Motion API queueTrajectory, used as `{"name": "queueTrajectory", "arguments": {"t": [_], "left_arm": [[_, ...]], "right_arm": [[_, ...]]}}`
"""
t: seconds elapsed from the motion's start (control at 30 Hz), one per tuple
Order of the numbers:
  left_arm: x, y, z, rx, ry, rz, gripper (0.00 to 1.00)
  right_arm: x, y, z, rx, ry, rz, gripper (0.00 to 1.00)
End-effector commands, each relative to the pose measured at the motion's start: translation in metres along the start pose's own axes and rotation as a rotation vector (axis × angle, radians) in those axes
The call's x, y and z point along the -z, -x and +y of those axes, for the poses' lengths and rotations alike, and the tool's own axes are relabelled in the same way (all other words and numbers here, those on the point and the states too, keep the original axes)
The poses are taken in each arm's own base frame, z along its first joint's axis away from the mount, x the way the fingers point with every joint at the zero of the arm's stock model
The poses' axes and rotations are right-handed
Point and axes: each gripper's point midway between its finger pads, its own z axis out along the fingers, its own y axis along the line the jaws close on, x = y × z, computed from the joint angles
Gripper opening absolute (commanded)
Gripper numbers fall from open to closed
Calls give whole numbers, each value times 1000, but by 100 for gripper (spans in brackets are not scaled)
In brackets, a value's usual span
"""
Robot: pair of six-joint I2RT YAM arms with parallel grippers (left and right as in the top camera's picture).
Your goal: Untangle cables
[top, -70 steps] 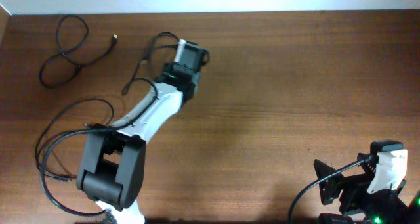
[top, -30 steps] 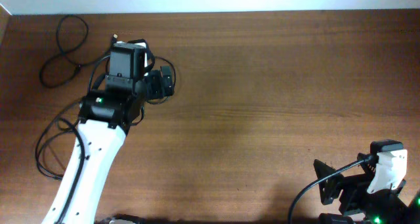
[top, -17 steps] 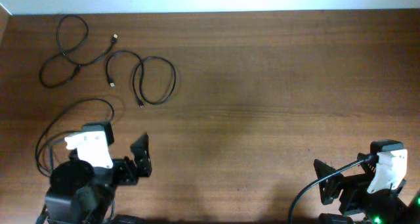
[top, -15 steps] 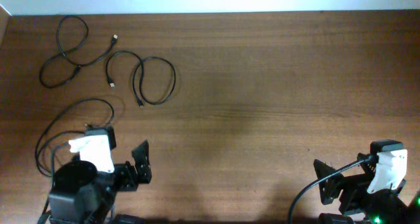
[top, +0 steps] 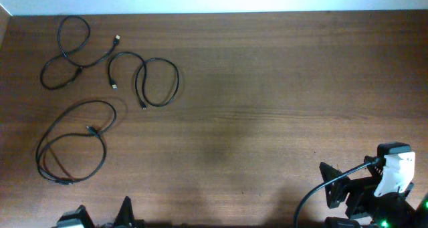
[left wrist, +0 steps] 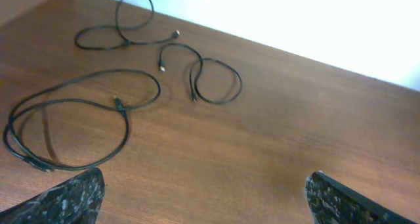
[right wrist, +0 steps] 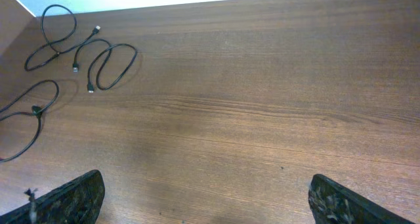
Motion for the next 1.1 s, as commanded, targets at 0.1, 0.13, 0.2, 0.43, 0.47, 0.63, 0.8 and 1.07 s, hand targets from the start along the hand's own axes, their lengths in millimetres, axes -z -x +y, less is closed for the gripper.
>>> {"name": "queueTrajectory", "arguments": {"t": [0.1,0.13,0.2,0.43,0.47,0.63,0.8,1.07], "left_arm": [[19,-1,2,21,-11,-92,99],[19,-2,2,21,-11,-92,99],[19,-2,2,21,-11,-92,99],[19,-1,6,46,56,-109,99],[19,-1,5,44,52,-108,99],[19,-1,3,31,16,-99,99],[15,18,-1,33,-2,-174,99],[-91,21,-3,35,-21,-232,99]], "right_arm": [[1,1,-1,-2,-11,-7,99],[1,1,-1,-2,-11,-7,98],[1,1,-1,-2,-11,-7,98],[1,1,-1,-2,-11,-7,98],[1,1,-1,-2,-11,-7,98],[1,1,-1,-2,-11,-7,98],[1,1,-1,-2,-11,-7,98],[1,1,-1,-2,-11,-7,99]]}}
